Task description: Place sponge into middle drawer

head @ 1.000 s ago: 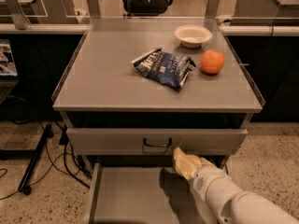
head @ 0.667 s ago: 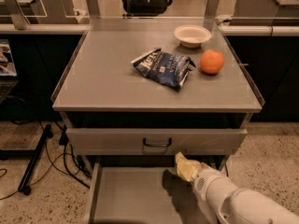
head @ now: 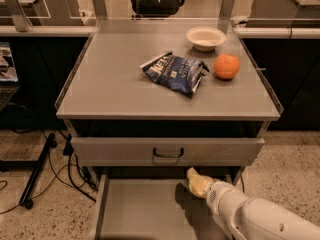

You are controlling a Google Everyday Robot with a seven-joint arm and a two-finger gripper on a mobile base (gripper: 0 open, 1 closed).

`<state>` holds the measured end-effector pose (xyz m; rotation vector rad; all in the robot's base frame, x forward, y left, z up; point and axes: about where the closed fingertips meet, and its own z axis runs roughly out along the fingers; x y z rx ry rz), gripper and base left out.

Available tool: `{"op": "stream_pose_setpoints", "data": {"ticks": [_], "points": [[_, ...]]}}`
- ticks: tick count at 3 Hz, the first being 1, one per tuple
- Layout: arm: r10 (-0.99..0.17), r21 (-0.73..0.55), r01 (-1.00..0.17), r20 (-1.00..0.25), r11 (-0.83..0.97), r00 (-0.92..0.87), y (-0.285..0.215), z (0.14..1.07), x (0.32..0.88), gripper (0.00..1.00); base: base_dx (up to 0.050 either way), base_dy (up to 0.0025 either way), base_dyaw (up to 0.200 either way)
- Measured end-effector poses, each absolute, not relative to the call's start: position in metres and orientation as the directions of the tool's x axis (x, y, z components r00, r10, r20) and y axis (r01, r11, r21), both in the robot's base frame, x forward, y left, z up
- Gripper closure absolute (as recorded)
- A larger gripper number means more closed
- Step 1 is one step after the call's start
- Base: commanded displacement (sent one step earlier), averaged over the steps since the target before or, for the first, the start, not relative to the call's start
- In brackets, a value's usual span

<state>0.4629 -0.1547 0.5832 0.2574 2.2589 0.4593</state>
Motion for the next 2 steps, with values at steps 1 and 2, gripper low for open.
{"op": "stream_pose_setpoints", "data": {"ticks": [1, 2], "points": [[0.376, 0.435, 0.101, -0.613, 0.895, -0.695, -0.159, 0.546, 0.467, 1.0, 0.0, 0.0, 0.0], [0.439, 0.455, 0.202, -0.509, 0.867, -0.74, -0.172, 0.476, 0.471, 1.0, 0.0, 0.0, 0.0]]}}
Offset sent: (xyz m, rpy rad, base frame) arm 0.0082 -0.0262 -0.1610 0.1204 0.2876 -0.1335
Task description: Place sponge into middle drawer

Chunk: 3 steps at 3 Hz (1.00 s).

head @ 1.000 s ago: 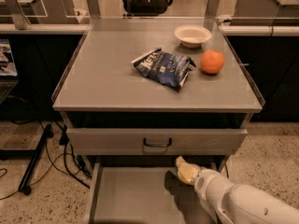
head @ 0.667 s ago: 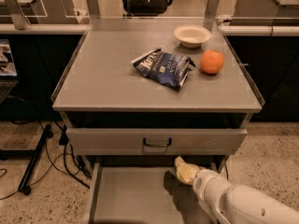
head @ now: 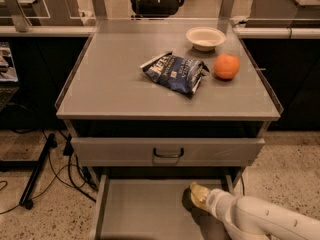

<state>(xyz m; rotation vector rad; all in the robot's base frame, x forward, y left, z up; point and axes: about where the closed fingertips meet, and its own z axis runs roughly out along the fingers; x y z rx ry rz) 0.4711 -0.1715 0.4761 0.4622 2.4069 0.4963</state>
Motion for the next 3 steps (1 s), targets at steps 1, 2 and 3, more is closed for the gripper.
{"op": "stream_pose_setpoints", "data": {"ticks": [1, 2, 3], "points": [[0.472, 0.453, 0.261, -0.451, 0.852, -0.758, -0.179, 0.435, 0.474, 1.0, 0.0, 0.0, 0.0], [0.499, 0.449, 0.308, -0.408, 0.839, -0.765, -0.188, 0.408, 0.475, 1.0, 0.0, 0.0, 0.0], [0.5, 0.448, 0.31, -0.406, 0.839, -0.765, -0.189, 0.406, 0.475, 0.81, 0.0, 0.0, 0.0]]}}
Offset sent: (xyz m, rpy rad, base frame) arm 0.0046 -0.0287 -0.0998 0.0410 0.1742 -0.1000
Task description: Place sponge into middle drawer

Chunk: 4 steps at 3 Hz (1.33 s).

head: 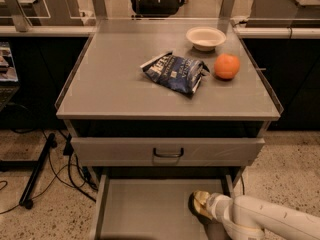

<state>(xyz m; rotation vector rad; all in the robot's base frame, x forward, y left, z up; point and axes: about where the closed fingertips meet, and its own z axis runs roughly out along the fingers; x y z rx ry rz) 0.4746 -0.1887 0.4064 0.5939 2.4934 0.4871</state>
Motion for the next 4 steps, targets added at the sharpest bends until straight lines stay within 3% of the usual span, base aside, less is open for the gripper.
{"op": "stream_pose_setpoints", "data": {"ticks": [3, 4], "points": [[0.489, 0.458, 0.285, -0.425, 0.842, -0.761, -0.185, 0.419, 0.467, 0.12, 0.0, 0.0, 0.0], [0.48, 0.465, 0.265, -0.438, 0.845, -0.761, -0.183, 0.428, 0.463, 0.0, 0.0, 0.0, 0.0]]}}
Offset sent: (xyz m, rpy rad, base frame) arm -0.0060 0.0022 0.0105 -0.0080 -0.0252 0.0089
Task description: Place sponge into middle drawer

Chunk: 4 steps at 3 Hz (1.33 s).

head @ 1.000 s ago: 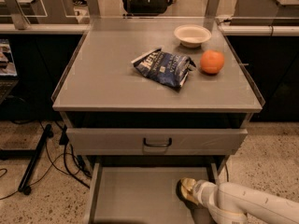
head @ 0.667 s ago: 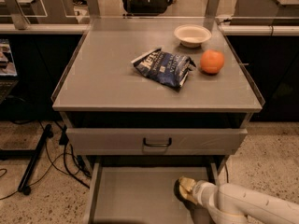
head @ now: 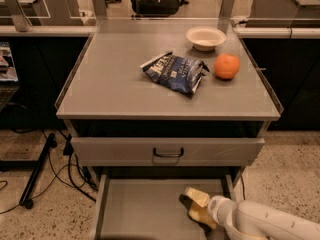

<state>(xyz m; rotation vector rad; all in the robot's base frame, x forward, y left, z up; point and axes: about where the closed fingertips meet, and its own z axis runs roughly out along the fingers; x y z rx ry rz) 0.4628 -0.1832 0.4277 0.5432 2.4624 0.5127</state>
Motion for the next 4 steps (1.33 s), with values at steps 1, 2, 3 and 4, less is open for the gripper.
{"op": "stream_pose_setpoints", "data": {"ticks": [1, 2, 3, 4], "points": [[0.459, 0.47, 0.233, -0.452, 0.851, -0.765, -0.18, 0.437, 0.458, 0.0, 0.0, 0.0, 0.0], [0.439, 0.484, 0.192, -0.472, 0.854, -0.764, -0.177, 0.45, 0.451, 0.0, 0.0, 0.0, 0.0], [0.422, 0.504, 0.139, -0.507, 0.853, -0.752, -0.177, 0.467, 0.44, 0.0, 0.0, 0.0, 0.0], [0.422, 0.504, 0.139, -0.507, 0.853, -0.752, -0.177, 0.467, 0.44, 0.0, 0.0, 0.0, 0.0]]}}
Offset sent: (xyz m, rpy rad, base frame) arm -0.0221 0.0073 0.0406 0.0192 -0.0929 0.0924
